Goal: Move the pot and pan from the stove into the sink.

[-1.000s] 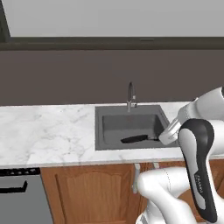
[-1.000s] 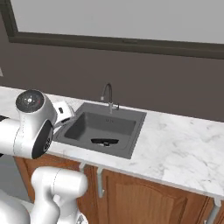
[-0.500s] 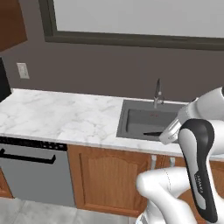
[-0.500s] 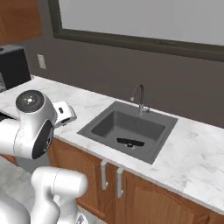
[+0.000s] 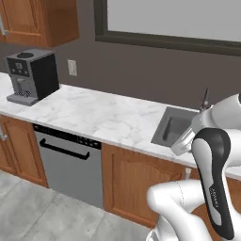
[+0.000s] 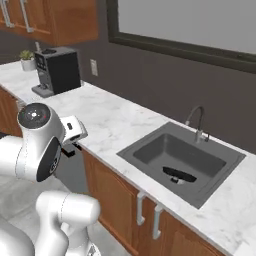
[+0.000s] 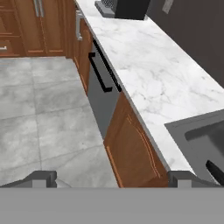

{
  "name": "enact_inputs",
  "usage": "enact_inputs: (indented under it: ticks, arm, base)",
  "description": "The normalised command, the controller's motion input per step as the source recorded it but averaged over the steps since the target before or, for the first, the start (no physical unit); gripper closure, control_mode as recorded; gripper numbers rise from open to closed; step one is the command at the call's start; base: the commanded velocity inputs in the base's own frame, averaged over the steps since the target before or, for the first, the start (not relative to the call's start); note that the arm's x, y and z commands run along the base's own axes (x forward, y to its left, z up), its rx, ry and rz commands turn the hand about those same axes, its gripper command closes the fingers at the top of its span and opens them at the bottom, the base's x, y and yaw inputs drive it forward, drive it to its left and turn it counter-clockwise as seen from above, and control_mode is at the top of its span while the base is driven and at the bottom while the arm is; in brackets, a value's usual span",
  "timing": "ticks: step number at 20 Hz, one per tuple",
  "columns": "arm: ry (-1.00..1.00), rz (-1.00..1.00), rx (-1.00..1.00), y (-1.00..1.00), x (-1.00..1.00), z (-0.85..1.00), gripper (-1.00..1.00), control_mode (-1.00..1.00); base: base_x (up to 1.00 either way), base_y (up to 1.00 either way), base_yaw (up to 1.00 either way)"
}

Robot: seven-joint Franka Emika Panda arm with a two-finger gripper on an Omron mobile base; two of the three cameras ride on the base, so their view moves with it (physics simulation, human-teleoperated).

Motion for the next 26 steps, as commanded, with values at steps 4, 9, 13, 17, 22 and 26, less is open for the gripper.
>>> enact_inputs:
  ticks: [4, 9, 13, 17, 22, 26]
  arm:
    - [0.0, 0.0, 0.0, 0.0, 0.0, 0.0, -1.0, 1.0]
    - [0.0, 0.0, 0.0, 0.0, 0.0, 0.0, -1.0, 1.0]
    - [0.0, 0.0, 0.0, 0.0, 0.0, 0.0, -1.0, 1.0]
    - [0.0, 0.0, 0.0, 0.0, 0.0, 0.0, -1.0, 1.0]
    - [0.0, 0.0, 0.0, 0.0, 0.0, 0.0, -1.0, 1.0]
    - [0.0, 0.0, 0.0, 0.0, 0.0, 0.0, -1.0, 1.0]
  base:
    - [-0.2, 0.01, 0.44]
    - [-0.19, 0.07, 0.43]
    - [-0.18, 0.16, 0.41]
    - [-0.22, 0.15, 0.38]
    - [-0.24, 0.16, 0.36]
    - [-0.27, 0.18, 0.35]
